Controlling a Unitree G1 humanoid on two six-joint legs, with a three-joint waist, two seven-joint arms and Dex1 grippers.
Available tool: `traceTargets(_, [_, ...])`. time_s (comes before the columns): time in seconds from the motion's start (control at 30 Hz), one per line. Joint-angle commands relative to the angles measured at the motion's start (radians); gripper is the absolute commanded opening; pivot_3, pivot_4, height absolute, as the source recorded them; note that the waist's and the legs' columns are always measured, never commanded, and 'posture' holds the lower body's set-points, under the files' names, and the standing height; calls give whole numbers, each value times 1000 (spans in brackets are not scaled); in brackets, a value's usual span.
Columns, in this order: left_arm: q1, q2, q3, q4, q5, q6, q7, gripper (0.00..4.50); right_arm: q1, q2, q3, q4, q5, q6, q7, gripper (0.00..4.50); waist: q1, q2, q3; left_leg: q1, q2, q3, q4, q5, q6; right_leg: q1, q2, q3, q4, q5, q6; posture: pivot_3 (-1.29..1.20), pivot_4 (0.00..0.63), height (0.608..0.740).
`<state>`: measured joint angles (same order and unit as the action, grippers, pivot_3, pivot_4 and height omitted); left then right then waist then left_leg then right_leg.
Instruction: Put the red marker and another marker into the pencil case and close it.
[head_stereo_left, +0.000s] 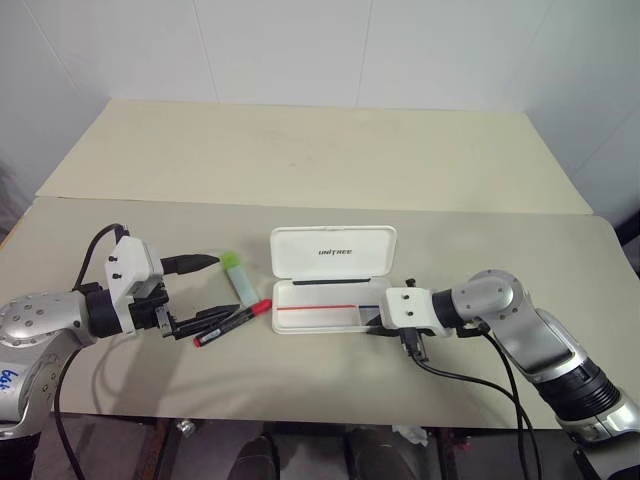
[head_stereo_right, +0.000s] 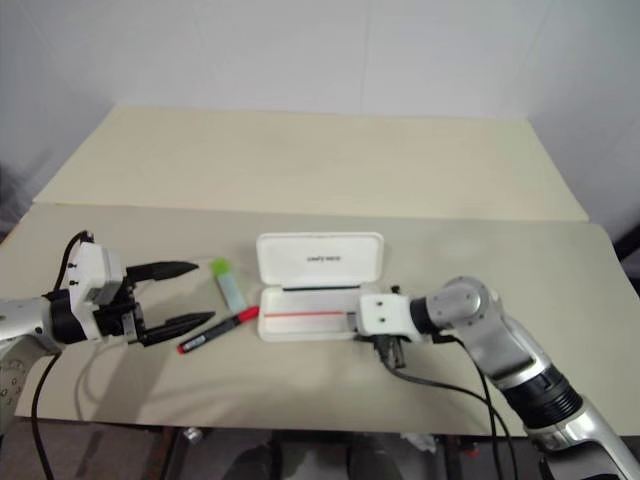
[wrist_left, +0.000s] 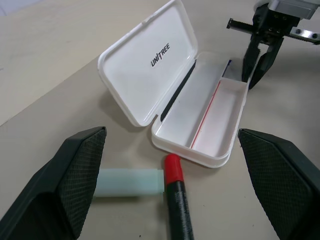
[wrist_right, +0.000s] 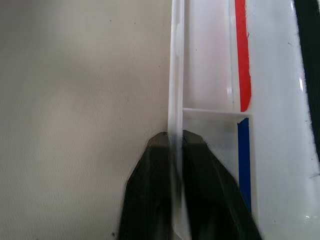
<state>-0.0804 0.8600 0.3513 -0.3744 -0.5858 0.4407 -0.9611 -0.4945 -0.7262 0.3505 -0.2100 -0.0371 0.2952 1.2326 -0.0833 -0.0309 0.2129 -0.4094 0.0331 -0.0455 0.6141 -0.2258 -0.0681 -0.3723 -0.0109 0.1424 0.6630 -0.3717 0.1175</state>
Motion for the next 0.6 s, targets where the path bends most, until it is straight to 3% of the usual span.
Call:
traceTargets(0.03, [-16,-4,1,-7,-10,-16,-5,4500,6,3,3,-30,5,-3,-13,1925,0,0,0,0,0,0,0,0,0,0,0,0,0,0,0,0,150,740])
traceTargets(0.3, [-30,-11,-14,-1,-7,-21,-6,4500,-9,-16,-18,1,19,-25,-13,4480,1,-1,0,0,0,0,0,0,0,1,0,0,-1,0,0,0,150,740])
traceTargets(0.6, [-23,-19,-9,6,-1,-28,-3,4500,-12,-36,-62,-29,110,1,18,4480,1,-1,0,0,0,0,0,0,0,1,0,0,-1,0,0,0,150,740])
